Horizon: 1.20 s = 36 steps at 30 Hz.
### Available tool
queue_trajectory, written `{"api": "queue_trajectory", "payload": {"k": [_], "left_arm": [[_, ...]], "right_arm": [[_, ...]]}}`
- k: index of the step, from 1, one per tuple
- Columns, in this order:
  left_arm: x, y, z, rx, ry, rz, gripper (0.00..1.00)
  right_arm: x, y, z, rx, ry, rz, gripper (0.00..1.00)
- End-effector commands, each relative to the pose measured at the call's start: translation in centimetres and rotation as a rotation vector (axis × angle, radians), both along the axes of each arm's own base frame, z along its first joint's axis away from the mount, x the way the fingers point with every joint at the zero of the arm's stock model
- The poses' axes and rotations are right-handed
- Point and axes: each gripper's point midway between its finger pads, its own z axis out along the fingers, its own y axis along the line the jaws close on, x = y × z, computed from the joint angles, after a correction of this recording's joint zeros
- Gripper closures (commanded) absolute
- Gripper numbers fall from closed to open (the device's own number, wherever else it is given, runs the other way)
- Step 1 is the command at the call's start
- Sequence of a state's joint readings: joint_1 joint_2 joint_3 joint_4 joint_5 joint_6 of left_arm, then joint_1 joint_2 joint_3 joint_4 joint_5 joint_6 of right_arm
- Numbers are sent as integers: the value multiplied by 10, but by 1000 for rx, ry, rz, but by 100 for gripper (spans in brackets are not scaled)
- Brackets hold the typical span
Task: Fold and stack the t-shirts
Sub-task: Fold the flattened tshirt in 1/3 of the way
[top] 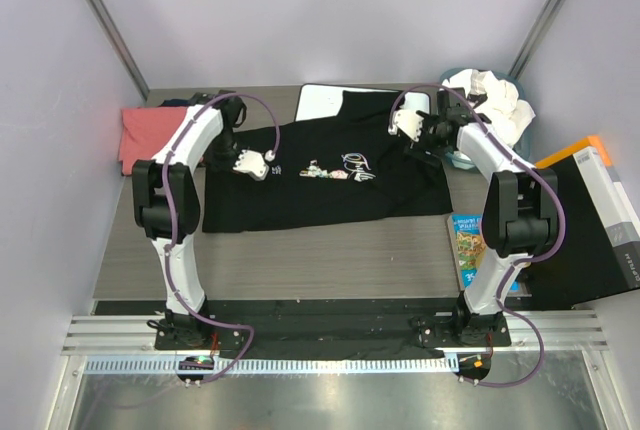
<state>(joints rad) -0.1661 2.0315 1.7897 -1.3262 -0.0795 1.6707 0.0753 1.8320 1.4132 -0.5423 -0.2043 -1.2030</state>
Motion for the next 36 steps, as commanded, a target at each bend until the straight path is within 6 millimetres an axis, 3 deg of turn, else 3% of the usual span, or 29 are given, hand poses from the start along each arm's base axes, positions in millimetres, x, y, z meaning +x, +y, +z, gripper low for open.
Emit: {"api": "queue_trajectory", "payload": {"k": [1,10,22,25,29,30,32,36], "left_arm": [[-59,13,14,92,243,-1,100],[-59,18,17,159,256,4,100],[-58,26,17,235,263,2,100],[-59,26,18,241,263,2,100],[-59,28,19,253,263,8,100],[-60,29,19,256,265,7,100],[-59,29,20,261,262,11,100],[-57,32,20,285,251,13,100]], "right_arm": [[-14,11,20,28,57,93,27],[-30,18,2,46,204,147,27],[-22,19,-22,41,244,140,30],[-14,19,-22,41,227,125,43],[-7,18,-18,34,205,118,83],[-6,18,-17,32,200,118,88],[-4,17,-13,26,186,122,95],[-3,17,-2,18,157,134,98]]}}
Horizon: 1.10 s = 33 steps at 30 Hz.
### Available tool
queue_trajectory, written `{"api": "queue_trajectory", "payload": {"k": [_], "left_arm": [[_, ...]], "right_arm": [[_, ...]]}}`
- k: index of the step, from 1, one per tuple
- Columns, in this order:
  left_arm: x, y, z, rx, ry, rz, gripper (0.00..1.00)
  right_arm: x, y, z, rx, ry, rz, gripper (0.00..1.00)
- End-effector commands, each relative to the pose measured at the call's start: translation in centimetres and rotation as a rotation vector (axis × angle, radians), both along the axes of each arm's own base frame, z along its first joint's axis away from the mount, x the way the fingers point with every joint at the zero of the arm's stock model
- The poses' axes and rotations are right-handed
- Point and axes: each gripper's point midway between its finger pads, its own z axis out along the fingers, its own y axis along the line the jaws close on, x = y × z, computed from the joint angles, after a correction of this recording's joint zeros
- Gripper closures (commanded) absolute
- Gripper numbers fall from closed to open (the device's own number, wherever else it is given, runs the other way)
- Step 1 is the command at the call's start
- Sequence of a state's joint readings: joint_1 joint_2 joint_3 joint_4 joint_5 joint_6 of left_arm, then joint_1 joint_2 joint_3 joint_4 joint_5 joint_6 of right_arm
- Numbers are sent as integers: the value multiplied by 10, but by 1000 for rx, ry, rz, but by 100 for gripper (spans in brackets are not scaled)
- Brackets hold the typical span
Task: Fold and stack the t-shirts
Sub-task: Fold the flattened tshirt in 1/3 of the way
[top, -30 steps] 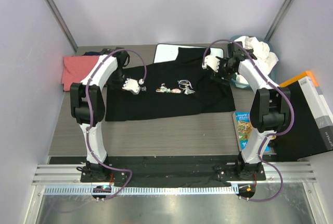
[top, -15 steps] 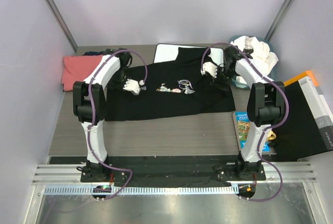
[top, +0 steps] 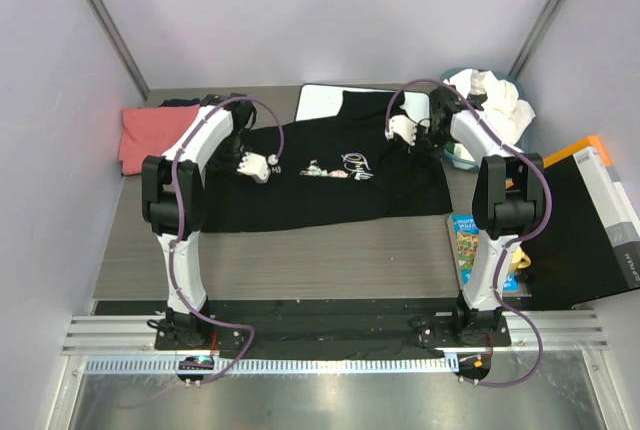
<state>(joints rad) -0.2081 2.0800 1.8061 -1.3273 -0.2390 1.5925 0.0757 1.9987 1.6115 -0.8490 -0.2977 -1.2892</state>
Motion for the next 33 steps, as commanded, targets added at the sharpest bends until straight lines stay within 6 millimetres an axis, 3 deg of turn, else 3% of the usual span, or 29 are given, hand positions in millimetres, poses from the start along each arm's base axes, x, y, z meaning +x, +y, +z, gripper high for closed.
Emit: {"api": "queue_trajectory", "payload": {"k": [1,18,33], "left_arm": [[-62,25,23,135,258,4,100],[-62,38,23,230,225,16,100],[-67,35,28,224,241,29,100]], "right_arm": [[17,3,34,-2,-107,21,98],[44,19,80,37,-267,23,99],[61,39,122,84,-397,32,99]]}}
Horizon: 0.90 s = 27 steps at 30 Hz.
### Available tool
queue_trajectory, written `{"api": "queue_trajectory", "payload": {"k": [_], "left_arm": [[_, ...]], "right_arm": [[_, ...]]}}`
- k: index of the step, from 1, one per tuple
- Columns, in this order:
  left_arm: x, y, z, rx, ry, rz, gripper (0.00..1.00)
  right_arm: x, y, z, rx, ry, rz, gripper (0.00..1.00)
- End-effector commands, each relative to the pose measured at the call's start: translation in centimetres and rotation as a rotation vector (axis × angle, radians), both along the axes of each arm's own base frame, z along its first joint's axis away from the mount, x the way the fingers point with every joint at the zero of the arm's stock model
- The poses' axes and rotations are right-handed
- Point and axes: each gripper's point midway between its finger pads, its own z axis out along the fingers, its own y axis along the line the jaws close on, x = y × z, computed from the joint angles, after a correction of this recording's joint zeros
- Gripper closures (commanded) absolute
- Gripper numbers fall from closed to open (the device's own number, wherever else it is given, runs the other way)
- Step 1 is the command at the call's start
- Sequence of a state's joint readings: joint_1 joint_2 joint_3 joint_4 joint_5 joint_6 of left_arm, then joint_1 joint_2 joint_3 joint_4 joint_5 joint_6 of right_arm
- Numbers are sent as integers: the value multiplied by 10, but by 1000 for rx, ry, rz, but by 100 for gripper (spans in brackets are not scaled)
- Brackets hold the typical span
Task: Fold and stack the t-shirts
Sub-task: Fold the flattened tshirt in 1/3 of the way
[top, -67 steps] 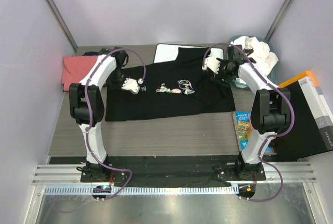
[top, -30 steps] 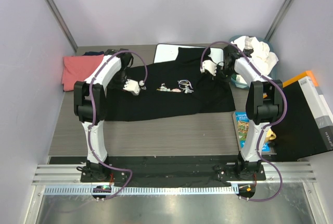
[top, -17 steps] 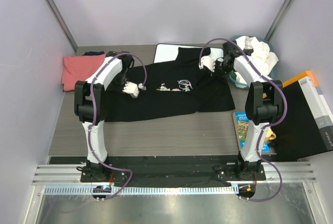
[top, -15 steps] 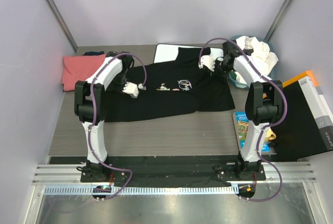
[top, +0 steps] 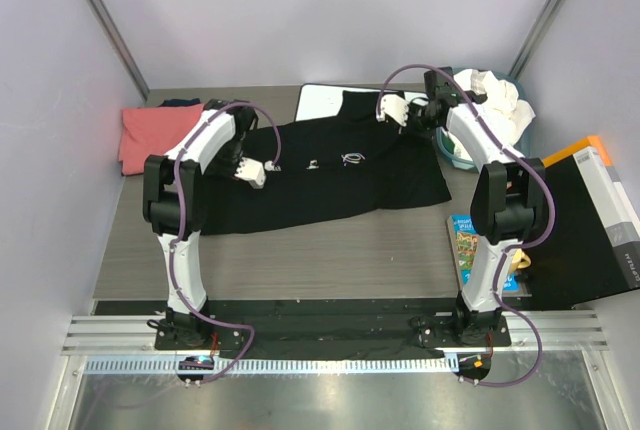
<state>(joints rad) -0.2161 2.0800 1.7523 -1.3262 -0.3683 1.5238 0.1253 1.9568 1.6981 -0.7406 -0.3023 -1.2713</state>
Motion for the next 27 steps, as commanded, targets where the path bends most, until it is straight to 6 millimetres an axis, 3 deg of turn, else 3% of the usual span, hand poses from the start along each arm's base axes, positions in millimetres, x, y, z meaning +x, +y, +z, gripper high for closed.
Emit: {"api": "queue_trajectory", "payload": {"k": [1,6,13,14,17,19,20,21,27], "left_arm": [[-57,15,30,81,236,-6,100],[-56,10,44,40,199,-1,100],[-75,4,69,-23,152,-24,100],[-78,4,70,-31,149,-17,100],[-90,-3,80,-96,108,12,100],[-99,-8,85,-146,88,27,100],[-110,-8,90,-161,73,31,100],[-117,-7,91,-169,72,31,100],[-172,-1,94,-193,59,35,100]], "right_arm": [[18,12,65,53,-174,3,99],[17,10,75,46,-196,-2,99],[-14,8,92,47,-191,21,99],[-21,7,102,51,-202,21,99],[-47,4,91,45,-148,22,99],[-67,3,101,48,-157,34,99],[-79,0,90,42,-131,36,99],[-89,0,102,48,-159,38,99],[-137,-4,91,59,-124,36,99]]}}
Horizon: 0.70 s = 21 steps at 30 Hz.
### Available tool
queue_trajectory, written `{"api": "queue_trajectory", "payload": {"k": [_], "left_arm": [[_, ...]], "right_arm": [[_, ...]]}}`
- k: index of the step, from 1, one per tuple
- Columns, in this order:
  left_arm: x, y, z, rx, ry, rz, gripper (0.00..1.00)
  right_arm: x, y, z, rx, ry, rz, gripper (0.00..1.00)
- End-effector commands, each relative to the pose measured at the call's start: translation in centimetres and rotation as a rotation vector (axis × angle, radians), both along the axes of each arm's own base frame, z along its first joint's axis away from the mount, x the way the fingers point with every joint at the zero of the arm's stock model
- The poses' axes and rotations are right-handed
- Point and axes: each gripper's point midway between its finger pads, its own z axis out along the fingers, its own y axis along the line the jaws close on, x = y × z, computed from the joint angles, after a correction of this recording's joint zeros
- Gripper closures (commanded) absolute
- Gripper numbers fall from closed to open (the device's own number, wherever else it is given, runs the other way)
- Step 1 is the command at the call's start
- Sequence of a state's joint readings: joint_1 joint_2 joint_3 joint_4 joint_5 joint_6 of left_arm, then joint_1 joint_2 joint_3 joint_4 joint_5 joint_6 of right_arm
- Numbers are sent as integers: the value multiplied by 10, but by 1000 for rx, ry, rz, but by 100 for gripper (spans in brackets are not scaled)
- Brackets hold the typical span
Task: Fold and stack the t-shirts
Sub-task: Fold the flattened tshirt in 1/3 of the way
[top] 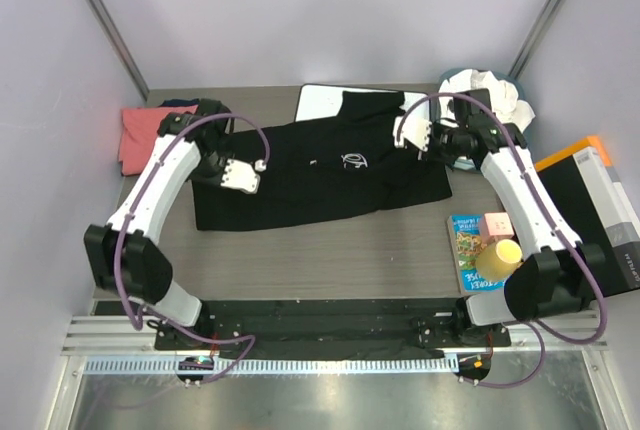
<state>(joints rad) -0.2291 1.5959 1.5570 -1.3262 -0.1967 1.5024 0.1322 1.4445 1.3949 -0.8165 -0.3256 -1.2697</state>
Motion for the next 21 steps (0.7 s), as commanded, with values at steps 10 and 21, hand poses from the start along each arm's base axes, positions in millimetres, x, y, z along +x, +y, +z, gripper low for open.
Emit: {"api": "queue_trajectory", "payload": {"k": [10,21], "left_arm": [[-173,26,-9,11,261,-76,100],[-192,33,-35,49,344,-120,100]], "right_arm": [[-83,0,8,25,-6,59,99],[-40,1,13,35,-105,20,99]]}}
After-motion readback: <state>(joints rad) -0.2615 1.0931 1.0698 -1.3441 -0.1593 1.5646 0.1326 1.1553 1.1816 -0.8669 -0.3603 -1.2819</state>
